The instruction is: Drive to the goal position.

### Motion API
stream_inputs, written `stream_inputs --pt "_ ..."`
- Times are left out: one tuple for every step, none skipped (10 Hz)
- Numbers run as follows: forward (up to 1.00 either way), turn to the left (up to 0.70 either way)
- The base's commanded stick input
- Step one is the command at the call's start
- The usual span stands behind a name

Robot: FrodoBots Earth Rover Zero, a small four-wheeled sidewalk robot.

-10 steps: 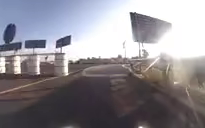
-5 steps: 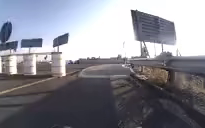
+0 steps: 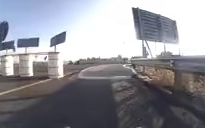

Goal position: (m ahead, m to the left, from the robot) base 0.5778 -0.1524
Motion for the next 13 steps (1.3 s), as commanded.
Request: stream_inputs --pt "0.50 0.00" --pt "0.50 0.00" --pt "0.50 0.00" --pt "0.50 0.00" --pt "0.50 0.00" --pt "0.50 0.00" --pt "0.50 0.00" --pt "0.50 0.00" --pt "0.50 0.00" --pt "0.50 0.00" --pt "0.50 0.00" --pt "0.50 0.00" --pt "0.50 0.00"
